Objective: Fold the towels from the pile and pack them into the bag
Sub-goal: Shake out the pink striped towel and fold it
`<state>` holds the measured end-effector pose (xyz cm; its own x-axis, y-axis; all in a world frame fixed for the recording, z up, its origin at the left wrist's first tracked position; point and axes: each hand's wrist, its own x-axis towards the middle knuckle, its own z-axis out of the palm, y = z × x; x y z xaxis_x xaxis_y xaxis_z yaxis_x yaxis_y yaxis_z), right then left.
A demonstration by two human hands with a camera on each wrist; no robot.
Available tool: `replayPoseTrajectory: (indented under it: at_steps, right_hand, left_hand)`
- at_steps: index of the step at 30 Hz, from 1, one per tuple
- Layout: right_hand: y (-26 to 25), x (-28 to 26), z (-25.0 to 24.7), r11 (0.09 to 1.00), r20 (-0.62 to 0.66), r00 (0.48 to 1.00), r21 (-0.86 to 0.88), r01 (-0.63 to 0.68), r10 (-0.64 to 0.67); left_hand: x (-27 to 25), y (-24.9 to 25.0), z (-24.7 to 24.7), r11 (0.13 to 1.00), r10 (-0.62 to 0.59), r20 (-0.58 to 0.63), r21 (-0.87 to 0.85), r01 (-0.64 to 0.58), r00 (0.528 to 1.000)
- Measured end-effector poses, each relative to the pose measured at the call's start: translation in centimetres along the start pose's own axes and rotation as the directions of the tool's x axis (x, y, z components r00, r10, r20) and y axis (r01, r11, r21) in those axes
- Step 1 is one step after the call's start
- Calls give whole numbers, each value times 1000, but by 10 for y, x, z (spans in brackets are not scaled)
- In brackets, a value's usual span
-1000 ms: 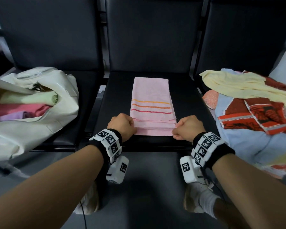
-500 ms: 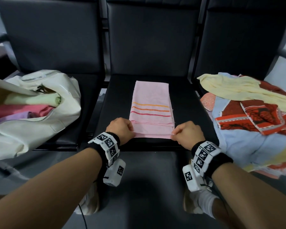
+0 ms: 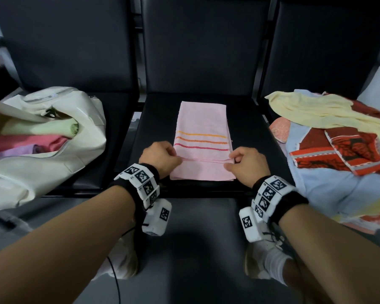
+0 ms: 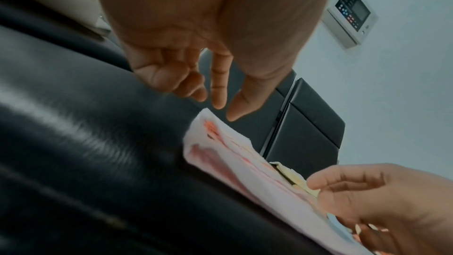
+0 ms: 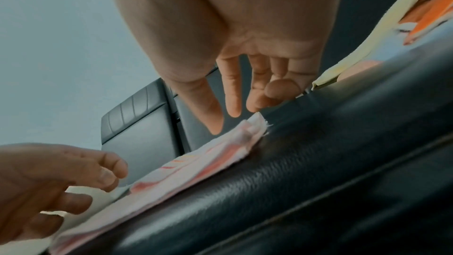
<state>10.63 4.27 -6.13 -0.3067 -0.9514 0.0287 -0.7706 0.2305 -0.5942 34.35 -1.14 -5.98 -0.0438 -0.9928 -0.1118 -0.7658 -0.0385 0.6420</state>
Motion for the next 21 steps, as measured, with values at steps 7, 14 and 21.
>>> replayPoseTrajectory:
  at_steps: [7, 14, 21]
  right_hand:
    - [4, 22, 3, 997, 110, 994, -78, -2, 11]
    - [13, 33, 9, 998, 63, 997, -25, -52, 53]
    - [13, 30, 2, 997, -52, 998, 73, 35, -31]
  left_hand:
    - [23, 3, 9, 999, -49, 57, 17, 48, 997]
    - [29, -2, 15, 988, -98, 4, -121, 98, 995]
    - [21, 6, 11, 972, -45, -110, -235, 18, 993]
